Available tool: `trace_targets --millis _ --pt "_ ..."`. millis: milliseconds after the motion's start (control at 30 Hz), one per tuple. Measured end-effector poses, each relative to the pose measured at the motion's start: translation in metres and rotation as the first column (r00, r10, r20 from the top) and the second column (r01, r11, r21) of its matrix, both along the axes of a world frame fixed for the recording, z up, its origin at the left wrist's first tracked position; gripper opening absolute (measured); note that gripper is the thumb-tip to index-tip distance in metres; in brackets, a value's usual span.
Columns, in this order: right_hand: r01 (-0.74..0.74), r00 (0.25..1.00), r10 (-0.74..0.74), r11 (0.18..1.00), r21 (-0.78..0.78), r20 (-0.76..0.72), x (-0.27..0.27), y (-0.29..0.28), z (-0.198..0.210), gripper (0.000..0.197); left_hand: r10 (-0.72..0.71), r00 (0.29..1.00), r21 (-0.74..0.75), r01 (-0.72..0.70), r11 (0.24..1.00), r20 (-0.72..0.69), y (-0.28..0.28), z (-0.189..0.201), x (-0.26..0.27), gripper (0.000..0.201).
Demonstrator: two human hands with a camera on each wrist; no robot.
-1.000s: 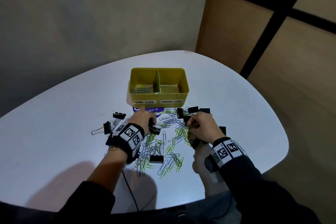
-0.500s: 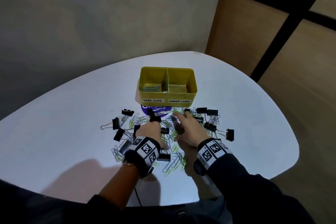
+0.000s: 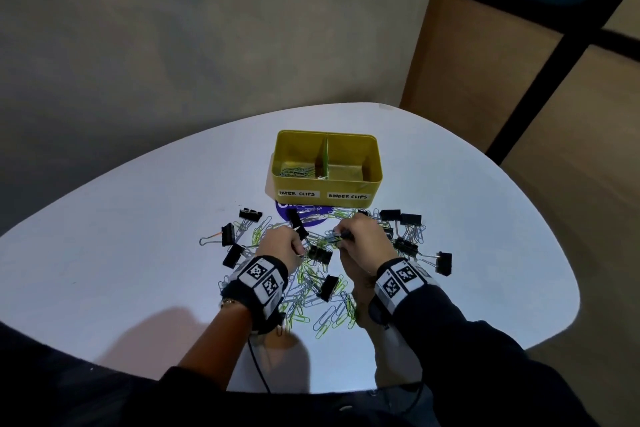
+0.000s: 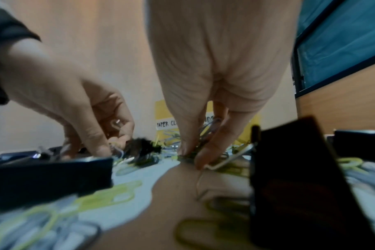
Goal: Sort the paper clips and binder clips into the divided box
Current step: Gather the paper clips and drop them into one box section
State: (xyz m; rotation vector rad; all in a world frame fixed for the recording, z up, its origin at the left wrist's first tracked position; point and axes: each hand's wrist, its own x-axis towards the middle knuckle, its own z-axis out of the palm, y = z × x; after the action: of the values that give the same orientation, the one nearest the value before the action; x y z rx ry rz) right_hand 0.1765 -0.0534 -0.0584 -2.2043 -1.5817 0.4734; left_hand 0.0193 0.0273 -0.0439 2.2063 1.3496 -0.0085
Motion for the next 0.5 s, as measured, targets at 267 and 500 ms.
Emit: trace_targets --millis 267,500 --pt "0.251 0.911 -0.193 0.96 0.12 -0.363 0.012 -0.004 0.033 0.026 -0.04 0.979 0.064 0.054 0.997 -0.199 -0.012 0.008 0.014 0.035" --pt "0.351 0.788 -0.082 0.874 0.335 -0.61 -0.009 0.032 0.096 0.013 -0.103 0.95 0.092 0.136 0.986 -0.295 -0.007 0.012 0.024 0.031"
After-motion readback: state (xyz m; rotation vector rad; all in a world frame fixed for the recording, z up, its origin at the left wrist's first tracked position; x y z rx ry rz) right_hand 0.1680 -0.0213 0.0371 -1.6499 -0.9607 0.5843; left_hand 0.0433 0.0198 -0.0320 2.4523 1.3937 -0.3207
